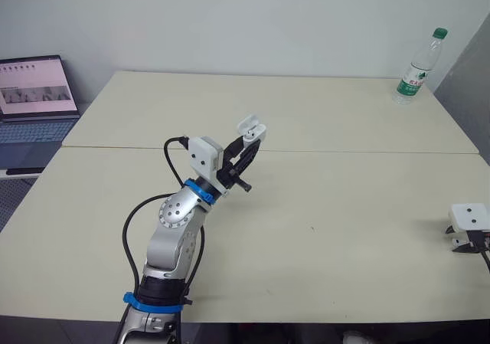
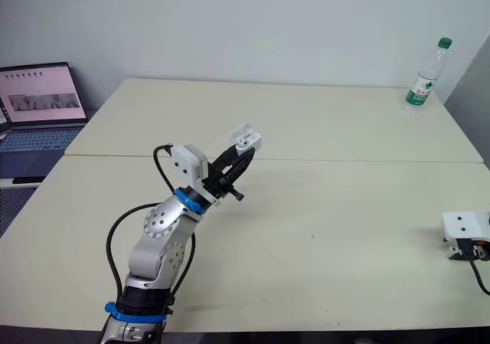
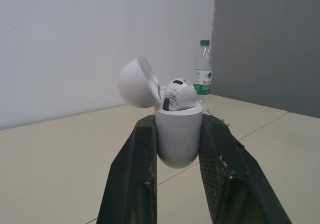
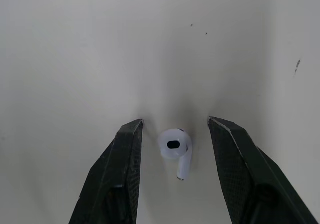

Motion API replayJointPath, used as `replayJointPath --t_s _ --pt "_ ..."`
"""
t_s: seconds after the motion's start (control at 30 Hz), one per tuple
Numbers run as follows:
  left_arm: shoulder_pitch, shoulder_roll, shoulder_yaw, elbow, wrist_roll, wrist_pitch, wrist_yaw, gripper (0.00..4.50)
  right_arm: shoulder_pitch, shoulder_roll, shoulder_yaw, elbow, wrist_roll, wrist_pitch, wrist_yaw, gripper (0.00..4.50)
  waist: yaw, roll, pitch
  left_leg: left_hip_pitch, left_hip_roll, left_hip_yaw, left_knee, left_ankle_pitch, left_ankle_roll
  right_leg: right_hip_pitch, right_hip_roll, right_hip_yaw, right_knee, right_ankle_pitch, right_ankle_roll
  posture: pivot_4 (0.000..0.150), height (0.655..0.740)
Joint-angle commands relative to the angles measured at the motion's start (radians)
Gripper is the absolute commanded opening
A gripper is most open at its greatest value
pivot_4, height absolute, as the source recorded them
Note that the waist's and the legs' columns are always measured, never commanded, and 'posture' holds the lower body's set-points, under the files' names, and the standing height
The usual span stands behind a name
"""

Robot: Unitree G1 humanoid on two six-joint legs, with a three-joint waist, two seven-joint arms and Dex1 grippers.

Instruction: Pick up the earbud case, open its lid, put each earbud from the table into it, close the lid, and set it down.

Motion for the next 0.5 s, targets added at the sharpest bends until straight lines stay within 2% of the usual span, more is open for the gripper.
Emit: replayJointPath --t_s 0.03,0.23,0.5 --pt "-0.013 0.004 0.0 -0.035 -0.006 -0.015 -0.003 0.76 -0.007 -0.027 0.018 0.026 -0.053 -0.029 -0.023 2.12 0.0 0.0 0.0 0.0 0.0 0.0 0.0 0.0 0.0 0.0 0.0 0.0 0.0 0.0 0.0 0.15 0.74" --pt "-0.009 0.006 0.001 -0.039 -0.006 -0.014 -0.002 0.76 -0.034 -0.022 0.028 0.062 -0.093 -0.072 -0.052 2.12 0.0 0.0 0.0 0.0 0.0 0.0 0.001 0.0 0.0 0.0 0.0 0.0 0.0 0.0 0.0 0.15 0.74" --pt "-0.014 0.009 0.002 -0.034 -0.008 -0.015 -0.004 0.76 -0.041 -0.004 0.02 0.07 -0.073 -0.06 -0.033 2.12 0.0 0.0 0.0 0.001 0.0 0.001 0.001 0.0 0.0 0.0 0.0 0.002 0.0 0.001 0.001 0.15 0.74"
